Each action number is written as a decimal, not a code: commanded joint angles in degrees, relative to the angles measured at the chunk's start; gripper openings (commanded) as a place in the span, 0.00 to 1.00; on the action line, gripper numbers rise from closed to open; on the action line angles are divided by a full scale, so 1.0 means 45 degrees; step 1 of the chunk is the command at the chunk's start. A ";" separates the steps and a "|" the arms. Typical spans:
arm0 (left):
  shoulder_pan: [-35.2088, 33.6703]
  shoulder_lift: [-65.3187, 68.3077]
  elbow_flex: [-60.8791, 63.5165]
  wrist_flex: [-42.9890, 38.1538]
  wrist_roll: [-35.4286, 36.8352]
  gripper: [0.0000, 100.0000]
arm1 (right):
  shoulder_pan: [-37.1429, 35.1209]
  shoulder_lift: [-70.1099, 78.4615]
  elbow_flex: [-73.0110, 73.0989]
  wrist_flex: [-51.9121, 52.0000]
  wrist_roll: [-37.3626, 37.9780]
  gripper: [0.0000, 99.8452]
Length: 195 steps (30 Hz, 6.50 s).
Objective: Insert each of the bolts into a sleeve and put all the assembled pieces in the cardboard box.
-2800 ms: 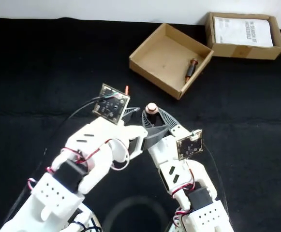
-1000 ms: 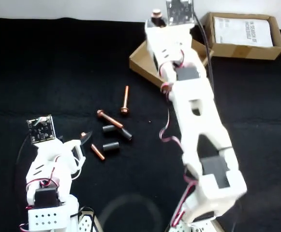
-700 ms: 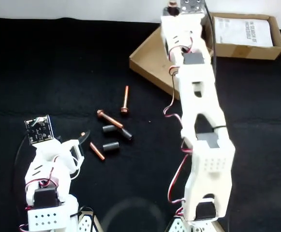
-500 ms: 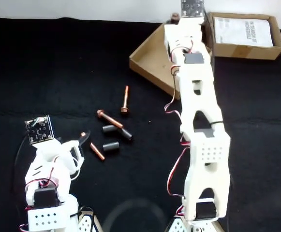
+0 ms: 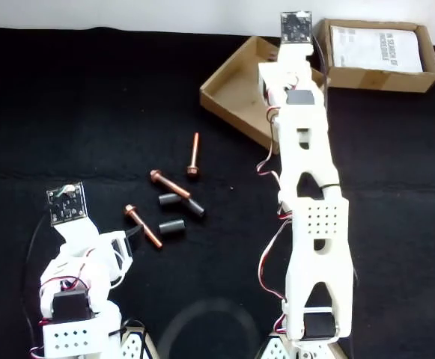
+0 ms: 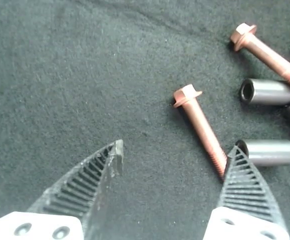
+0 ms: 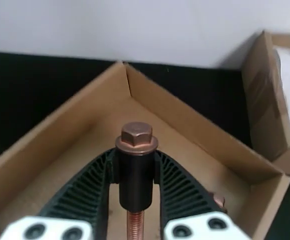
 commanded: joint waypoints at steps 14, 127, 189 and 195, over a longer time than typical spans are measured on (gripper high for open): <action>-0.0010 -0.0107 0.0225 0.0000 0.0078 0.32 | 0.0244 0.0303 -0.1006 0.2745 0.0117 0.01; -0.0068 -0.0166 0.0225 -0.0039 0.0020 0.32 | -0.6847 -0.4269 0.8254 0.9934 0.5411 0.02; 0.2432 1.2591 -1.2239 0.1954 0.0742 0.33 | -0.1592 -2.1538 1.6635 1.3197 0.5392 0.01; 0.3253 1.6635 -1.4623 0.1954 0.2598 0.33 | -0.1280 -2.1812 1.7084 1.3197 0.5411 0.01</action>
